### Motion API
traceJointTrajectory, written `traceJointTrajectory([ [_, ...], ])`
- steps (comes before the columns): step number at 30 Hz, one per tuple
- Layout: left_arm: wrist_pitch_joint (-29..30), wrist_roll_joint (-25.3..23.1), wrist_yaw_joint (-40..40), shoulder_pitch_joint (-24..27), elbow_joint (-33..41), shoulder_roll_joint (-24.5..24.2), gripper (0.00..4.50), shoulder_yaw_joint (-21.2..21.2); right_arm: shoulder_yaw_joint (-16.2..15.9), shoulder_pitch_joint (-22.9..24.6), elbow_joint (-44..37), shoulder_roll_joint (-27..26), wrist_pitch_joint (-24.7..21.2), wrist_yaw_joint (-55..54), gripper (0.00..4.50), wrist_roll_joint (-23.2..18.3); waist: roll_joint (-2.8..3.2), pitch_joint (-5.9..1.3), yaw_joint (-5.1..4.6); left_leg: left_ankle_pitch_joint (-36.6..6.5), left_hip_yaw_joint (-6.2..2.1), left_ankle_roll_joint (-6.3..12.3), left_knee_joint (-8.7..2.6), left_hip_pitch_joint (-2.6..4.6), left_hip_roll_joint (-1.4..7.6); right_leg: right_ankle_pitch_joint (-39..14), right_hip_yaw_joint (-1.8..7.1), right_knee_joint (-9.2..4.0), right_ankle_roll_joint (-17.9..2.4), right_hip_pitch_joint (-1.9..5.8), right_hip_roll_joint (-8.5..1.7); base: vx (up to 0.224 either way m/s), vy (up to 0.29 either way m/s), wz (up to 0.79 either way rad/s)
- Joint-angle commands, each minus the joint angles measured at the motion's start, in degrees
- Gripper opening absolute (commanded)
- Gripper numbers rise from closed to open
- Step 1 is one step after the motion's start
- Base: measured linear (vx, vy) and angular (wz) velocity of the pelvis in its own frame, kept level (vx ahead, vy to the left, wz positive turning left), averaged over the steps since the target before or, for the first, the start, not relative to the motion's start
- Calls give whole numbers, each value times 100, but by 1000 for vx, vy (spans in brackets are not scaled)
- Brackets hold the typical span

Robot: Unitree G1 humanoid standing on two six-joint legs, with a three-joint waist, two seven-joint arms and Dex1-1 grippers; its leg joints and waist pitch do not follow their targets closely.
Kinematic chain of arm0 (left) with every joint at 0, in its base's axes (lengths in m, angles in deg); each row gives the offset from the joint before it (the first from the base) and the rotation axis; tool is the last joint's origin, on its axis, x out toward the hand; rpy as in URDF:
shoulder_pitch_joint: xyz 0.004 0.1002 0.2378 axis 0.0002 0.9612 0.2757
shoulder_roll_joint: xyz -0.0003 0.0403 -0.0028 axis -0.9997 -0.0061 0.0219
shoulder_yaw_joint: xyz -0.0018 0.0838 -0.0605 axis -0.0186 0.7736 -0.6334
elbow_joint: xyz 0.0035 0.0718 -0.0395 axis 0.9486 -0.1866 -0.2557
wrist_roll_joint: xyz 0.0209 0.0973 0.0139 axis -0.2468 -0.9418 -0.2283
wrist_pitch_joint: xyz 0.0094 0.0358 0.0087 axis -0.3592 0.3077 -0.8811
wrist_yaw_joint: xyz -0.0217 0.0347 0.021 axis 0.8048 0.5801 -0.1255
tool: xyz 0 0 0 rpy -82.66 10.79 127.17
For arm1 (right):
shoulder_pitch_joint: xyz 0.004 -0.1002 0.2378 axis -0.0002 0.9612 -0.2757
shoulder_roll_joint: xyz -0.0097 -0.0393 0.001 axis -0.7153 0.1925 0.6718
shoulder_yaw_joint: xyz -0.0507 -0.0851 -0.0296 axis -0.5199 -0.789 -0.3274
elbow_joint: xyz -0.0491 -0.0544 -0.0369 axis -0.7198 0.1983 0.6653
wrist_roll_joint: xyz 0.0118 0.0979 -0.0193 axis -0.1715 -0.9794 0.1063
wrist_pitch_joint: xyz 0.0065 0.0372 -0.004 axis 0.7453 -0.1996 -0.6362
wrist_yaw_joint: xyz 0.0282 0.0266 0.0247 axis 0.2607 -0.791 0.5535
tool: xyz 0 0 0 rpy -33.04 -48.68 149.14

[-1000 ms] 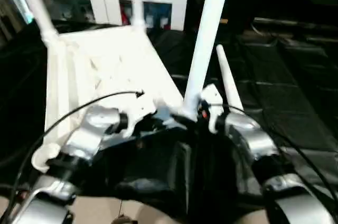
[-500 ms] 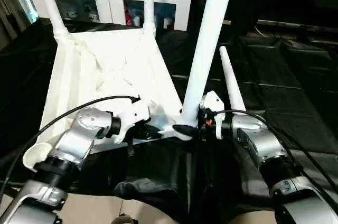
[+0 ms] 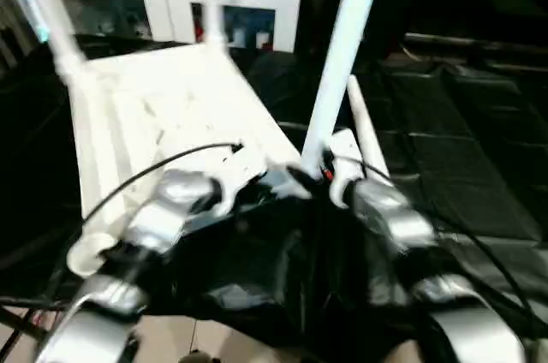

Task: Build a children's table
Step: Rotate leg to tighten

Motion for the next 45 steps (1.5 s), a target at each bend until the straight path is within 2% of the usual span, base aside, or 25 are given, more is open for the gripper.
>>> traceJointTrajectory([
  [1,-183,66,-140,-279,-2,395,0,61,-206,-108,444,-319,79,-463,270,207,32,-383,-15,-2087,-123,-164,-428,102,224,-2645,299,-524,-796,178,-392,0,0,0],
  [3,-231,78,-93,-281,-9,418,0,70,-268,-115,460,-344,219,-418,270,278,14,-398,-13,-2063,-113,-135,-416,99,219,-2561,304,-522,-797,188,-397,0,0,0],
  [5,-355,135,89,-221,59,376,0,108,-249,-89,422,-385,318,-10,326,169,17,-405,-3,-1935,-108,-49,-426,71,231,-2271,314,-487,-864,217,-389,0,0,0],
  [7,-408,177,209,-176,118,307,0,140,-162,-80,371,-383,279,237,342,35,20,-410,-3,-1859,-104,-8,-429,60,235,-2069,319,-457,-933,233,-381,0,0,0],
  [11,-542,321,821,108,433,-26,0,239,-288,5,198,-124,406,784,359,34,22,-419,-8,-1725,-91,66,-423,52,247,-1800,325,-419,-1081,257,-392,0,0,0],
  [15,-651,398,1132,286,572,-235,0,206,-401,74,80,192,547,1214,404,97,27,-419,-4,-1644,-80,90,-426,61,257,-1649,327,-397,-1146,262,-374,0,0,0],
  [18,-724,493,1464,422,715,-444,0,197,-545,258,-299,506,587,1975,404,89,26,-409,5,-1653,-77,117,-426,55,250,-1707,326,-406,-1149,274,-372,0,0,0],
  [19,-699,561,1634,472,801,-547,0,209,-641,379,-524,690,660,2445,404,99,-17,-408,9,-1665,-72,148,-424,55,260,-1727,331,-408,-1120,275,-372,0,0,0],
  [22,-675,603,1832,529,897,-683,0,249,-767,514,-748,933,761,2938,404,101,5,-394,85,-1687,-67,164,-427,84,272,-1873,339,-418,-1100,246,-375,0,0,0],
  [26,-635,663,2029,578,985,-775,0,266,-805,599,-988,1155,637,3459,404,-95,5,-392,117,-1750,-71,132,-432,96,275,-1959,341,-428,-1081,245,-379,0,0,0],
  [27,-613,684,2098,594,1013,-802,0,276,-805,611,-1038,1190,625,3547,404,-137,21,-392,118,-1736,-79,123,-437,92,279,-1925,341,-416,-1102,244,-377,0,0,0],
  [29,-562,733,2284,640,1092,-879,0,313,-812,664,-1186,1267,577,3778,377,-209,11,-398,125,-1710,-73,121,-433,89,273,-1866,340,-412,-1109,248,-368,0,0,0],
  [33,-468,781,2428,675,1169,-956,0,344,-850,724,-1302,1310,488,3950,358,-236,12,-401,134,-1657,-76,130,-435,78,274,-1804,336,-400,-1145,255,-368,0,0,0],
  [34,-465,782,2441,678,1174,-970,0,344,-867,746,-1340,1312,435,4018,336,-250,9,-398,133,-1678,-75,123,-433,80,271,-1835,336,-404,-1146,251,-366,0,0,0],
  [39,-502,730,2323,668,1138,-965,0,320,-962,867,-1444,1272,330,4042,313,-246,8,-405,168,-1637,-74,97,-431,89,273,-1849,339,-407,-1110,250,-376,0,0,0],
  [41,-555,672,2104,613,1049,-878,0,263,-942,904,-1420,1171,225,3826,288,-206,8,-399,178,-1671,-79,72,-437,87,271,-1925,336,-413,-1092,247,-378,0,0,0],
  [44,-537,623,1901,545,967,-790,0,218,-910,888,-1361,1083,52,3596,277,-191,8,-384,181,-1807,-87,25,-445,98,272,-2130,332,-435,-1034,236,-377,0,0,0],
  [45,-516,577,1724,472,872,-709,0,184,-865,825,-1207,982,-9,3193,277,-89,4,-375,173,-1850,-91,-18,-450,98,266,-2252,333,-449,-989,227,-377,0,0,0],
])
